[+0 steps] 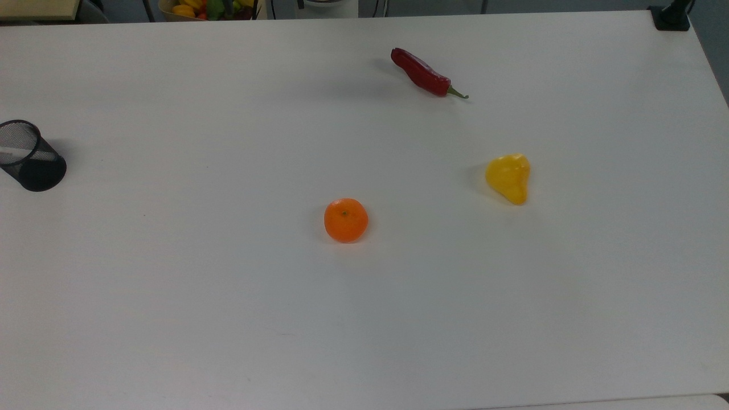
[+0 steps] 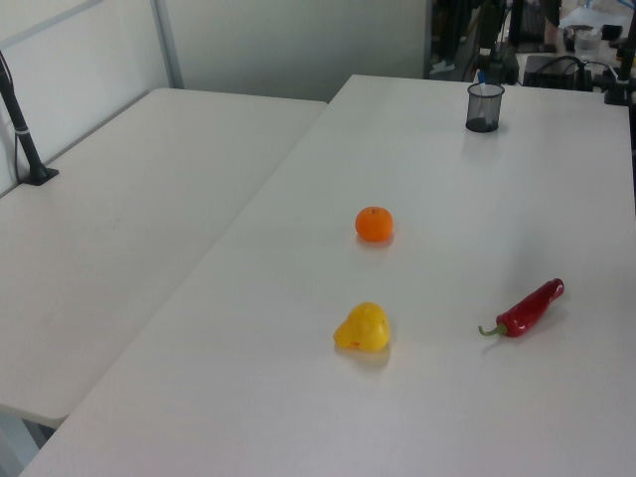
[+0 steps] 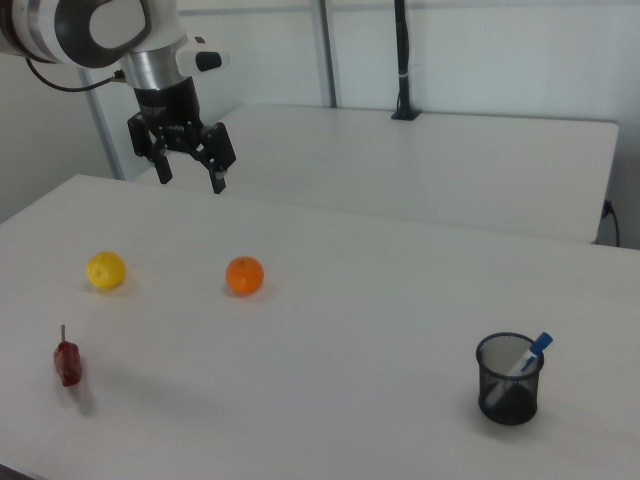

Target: Place marker

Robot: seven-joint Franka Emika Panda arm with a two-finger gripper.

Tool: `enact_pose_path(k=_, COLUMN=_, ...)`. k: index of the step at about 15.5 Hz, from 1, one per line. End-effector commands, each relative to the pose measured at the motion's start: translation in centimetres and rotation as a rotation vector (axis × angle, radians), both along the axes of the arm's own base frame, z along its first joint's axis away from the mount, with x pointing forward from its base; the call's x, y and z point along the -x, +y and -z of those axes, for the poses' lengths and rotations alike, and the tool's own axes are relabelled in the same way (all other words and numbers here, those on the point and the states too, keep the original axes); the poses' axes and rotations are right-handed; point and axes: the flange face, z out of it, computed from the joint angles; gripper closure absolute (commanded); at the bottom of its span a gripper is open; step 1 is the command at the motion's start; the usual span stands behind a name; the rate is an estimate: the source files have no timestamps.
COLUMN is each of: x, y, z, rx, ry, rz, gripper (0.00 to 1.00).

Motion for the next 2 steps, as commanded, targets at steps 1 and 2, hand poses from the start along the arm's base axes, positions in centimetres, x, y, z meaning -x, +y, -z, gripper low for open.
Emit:
enact_pose_path(k=1, x=0.34, y=0.05, z=-0.1, rx=0.006, ry=-0.016, rz=0.021, gripper=0.0)
enact_pose_path(k=2, x=0.39, y=0.03, z=-0.11, rx=0.008, ry=-0.016, rz=0.02, gripper=0.0)
